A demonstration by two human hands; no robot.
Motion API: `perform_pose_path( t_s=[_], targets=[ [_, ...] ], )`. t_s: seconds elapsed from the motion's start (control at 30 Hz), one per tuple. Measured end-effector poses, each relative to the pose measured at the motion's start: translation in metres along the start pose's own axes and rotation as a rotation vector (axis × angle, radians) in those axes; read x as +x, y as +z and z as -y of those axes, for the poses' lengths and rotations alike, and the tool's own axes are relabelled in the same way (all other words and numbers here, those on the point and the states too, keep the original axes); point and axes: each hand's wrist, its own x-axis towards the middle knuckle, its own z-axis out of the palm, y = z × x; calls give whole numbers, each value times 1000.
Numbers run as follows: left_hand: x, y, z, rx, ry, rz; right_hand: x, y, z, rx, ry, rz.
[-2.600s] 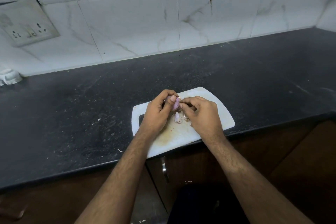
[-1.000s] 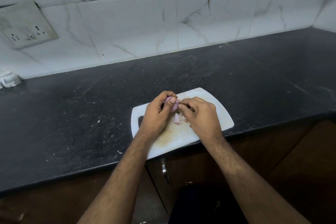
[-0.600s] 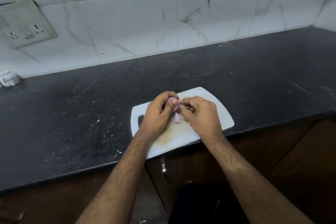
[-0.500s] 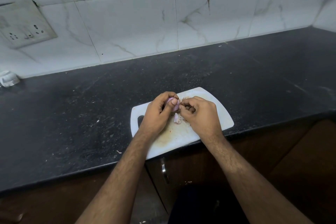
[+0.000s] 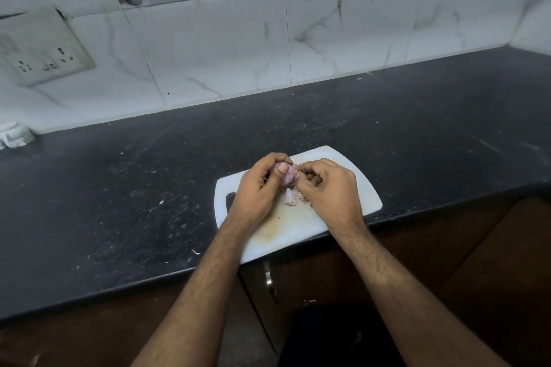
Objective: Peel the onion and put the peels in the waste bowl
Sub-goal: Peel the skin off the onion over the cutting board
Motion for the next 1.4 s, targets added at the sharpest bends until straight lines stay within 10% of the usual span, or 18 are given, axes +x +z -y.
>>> perform_pose_path(
  t_s=[1.4],
  targets=[
    [-4,3,-11,-293,-112,-26,0,-3,2,46,-21,35]
  ],
)
